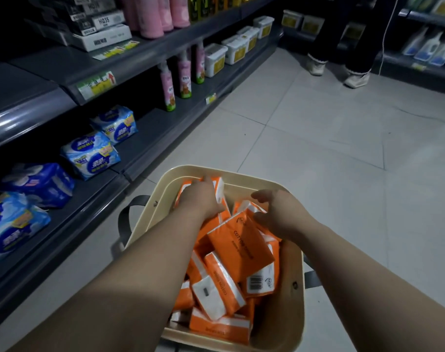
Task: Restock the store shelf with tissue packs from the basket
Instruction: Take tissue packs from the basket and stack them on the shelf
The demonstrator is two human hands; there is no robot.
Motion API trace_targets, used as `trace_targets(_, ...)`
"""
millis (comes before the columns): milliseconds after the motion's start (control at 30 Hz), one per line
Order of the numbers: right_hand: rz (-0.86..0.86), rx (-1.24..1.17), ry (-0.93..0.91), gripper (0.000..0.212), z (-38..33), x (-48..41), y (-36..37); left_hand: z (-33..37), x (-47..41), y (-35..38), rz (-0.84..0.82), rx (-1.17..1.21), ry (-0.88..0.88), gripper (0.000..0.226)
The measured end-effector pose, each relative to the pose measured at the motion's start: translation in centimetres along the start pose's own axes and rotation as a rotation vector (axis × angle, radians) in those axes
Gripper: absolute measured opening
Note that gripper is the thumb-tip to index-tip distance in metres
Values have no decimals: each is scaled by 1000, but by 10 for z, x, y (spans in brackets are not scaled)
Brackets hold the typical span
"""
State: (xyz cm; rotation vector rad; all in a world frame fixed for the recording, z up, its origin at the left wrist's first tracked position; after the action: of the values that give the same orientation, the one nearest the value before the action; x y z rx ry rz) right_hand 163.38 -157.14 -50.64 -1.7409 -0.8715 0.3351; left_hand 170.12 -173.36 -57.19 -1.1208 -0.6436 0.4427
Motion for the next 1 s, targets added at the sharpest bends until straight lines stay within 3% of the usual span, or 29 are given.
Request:
trace_targets(233, -59, 13, 14, 47, 6, 7, -2, -28, 10, -18, 32, 147, 50, 95)
trace_targets(533, -128, -31, -14, 55, -15, 12, 4, -65, 56, -81, 296, 549, 21, 35)
trace_targets(700, -237, 65, -64, 72, -37, 18, 14, -85, 84, -94, 424, 781, -96, 13)
trace_targets(800, -264, 123, -71, 78, -44, 21, 15, -93, 97, -100, 430, 845, -106, 28)
trace_targets(1000, -232, 130, -87, 78, -63, 26, 12, -129, 124, -121, 444, 861, -100, 33)
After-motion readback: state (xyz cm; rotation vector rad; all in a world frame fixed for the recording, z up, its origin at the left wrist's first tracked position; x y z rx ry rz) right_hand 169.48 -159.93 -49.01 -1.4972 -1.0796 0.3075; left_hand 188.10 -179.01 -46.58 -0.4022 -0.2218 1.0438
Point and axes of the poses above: each hand's wrist, its own x-axis away from the middle knuckle, its own y-axis out of the palm, z = x × y, the point moved 4 cm from there along -x, towards the middle knuckle, and after that the axes turned 2 degrees about z, right-handed, at the moved point
